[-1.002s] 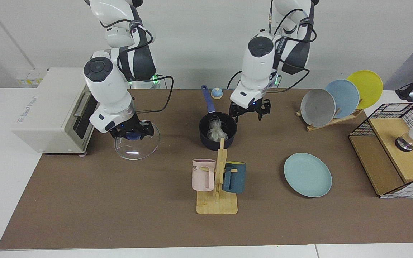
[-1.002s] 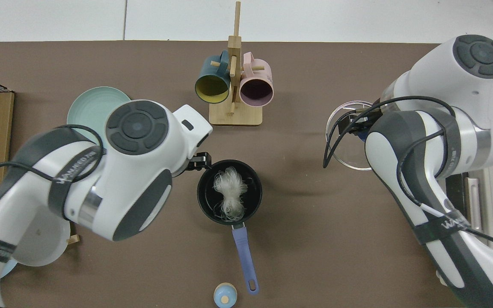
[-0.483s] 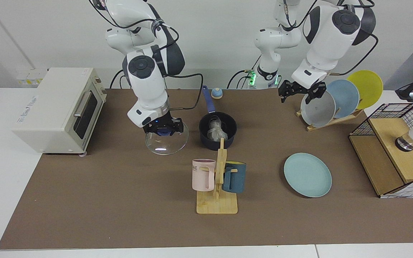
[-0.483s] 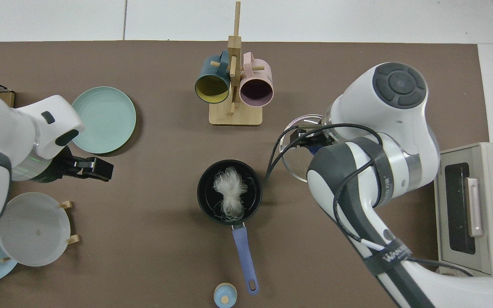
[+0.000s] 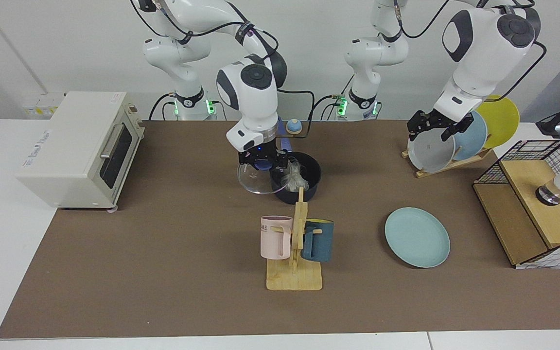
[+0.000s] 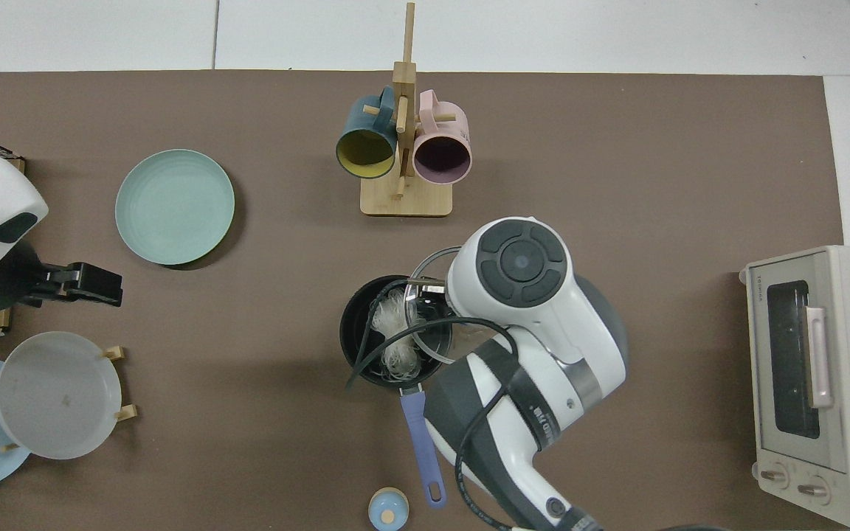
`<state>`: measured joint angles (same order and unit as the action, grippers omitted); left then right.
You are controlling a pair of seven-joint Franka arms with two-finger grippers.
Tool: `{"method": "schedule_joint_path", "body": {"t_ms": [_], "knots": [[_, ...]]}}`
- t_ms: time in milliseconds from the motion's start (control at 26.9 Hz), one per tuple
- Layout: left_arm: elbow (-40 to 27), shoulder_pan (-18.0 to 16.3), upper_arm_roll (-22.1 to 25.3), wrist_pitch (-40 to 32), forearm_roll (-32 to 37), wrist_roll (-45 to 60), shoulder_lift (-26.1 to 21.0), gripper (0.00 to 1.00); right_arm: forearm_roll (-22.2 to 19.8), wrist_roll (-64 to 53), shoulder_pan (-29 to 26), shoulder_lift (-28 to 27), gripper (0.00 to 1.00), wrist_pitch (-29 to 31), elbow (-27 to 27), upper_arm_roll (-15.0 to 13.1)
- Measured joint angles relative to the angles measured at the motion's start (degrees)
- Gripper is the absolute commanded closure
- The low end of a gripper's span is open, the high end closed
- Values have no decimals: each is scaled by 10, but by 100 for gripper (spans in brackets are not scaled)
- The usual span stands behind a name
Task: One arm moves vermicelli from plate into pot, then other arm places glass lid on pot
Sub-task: 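Withdraw the left gripper while the right gripper carries the lid over the pot, then lower the glass lid onto the pot with the right gripper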
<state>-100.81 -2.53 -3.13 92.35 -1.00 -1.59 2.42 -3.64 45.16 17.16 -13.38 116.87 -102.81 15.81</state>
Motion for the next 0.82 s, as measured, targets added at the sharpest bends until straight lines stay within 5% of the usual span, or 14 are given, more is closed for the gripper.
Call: {"method": "schedule_joint_path", "body": {"t_ms": [334,817], "knots": [[20,-1,15,25,0,-2,-7,0,-55,135,0,-22,100,13,1,72],[64,0,12,22,4,-1,-32,0,-115,231,9,-99,100,11,78,104]]}}
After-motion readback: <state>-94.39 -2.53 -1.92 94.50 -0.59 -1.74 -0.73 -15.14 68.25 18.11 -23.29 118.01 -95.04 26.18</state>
